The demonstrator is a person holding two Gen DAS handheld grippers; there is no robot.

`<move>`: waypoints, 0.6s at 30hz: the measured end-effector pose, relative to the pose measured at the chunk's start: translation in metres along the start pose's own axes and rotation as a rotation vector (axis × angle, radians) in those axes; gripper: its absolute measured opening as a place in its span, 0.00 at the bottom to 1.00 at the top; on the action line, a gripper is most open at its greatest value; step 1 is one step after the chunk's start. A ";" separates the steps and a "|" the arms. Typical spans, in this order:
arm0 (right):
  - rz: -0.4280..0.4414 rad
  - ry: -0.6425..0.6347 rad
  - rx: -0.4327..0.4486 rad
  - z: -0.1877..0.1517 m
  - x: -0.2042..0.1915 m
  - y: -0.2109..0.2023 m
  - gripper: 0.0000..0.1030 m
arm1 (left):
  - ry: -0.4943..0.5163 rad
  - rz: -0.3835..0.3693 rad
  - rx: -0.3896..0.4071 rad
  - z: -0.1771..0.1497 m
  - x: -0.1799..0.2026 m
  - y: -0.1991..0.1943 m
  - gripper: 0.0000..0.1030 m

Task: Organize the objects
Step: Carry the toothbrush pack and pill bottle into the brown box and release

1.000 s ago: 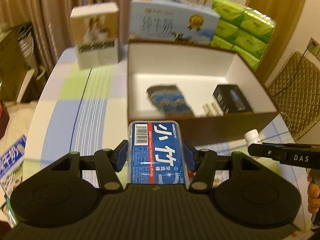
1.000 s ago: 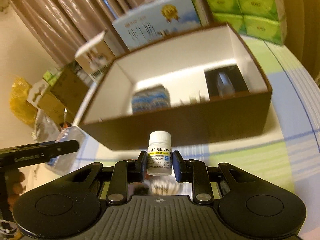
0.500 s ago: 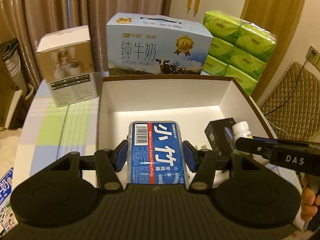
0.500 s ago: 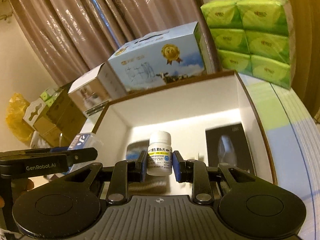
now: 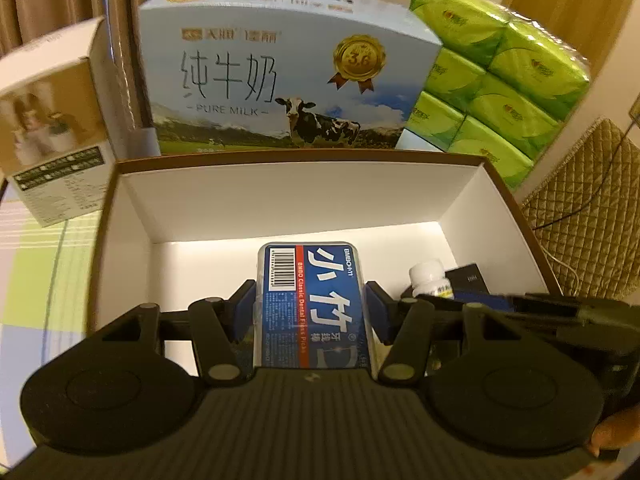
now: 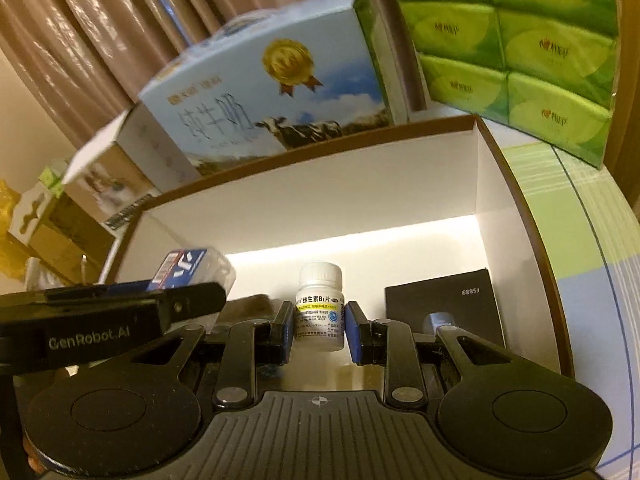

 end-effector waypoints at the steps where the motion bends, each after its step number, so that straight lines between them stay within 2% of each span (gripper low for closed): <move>1: -0.005 0.002 -0.005 0.002 0.002 0.004 0.23 | -0.010 -0.001 -0.006 0.002 -0.001 0.006 0.51; 10: -0.023 0.020 -0.026 0.009 0.013 0.025 0.23 | -0.066 -0.004 -0.015 0.015 -0.008 0.041 0.52; 14: -0.030 0.030 -0.033 0.011 0.012 0.029 0.23 | -0.085 -0.007 -0.017 0.018 -0.013 0.046 0.65; 18: -0.034 0.050 -0.042 0.010 0.013 0.030 0.24 | -0.086 0.004 -0.030 0.015 -0.021 0.044 0.65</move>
Point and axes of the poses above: each gripper's, at about its wrist camera, not at the fingertips, and y roughly the way its jaws point, x to its right, z to its top, the point moved 7 cm from there along y, roughly the way its jaws point, and after that the axes turned 10 degrees about -z, right-handed, at the moved point
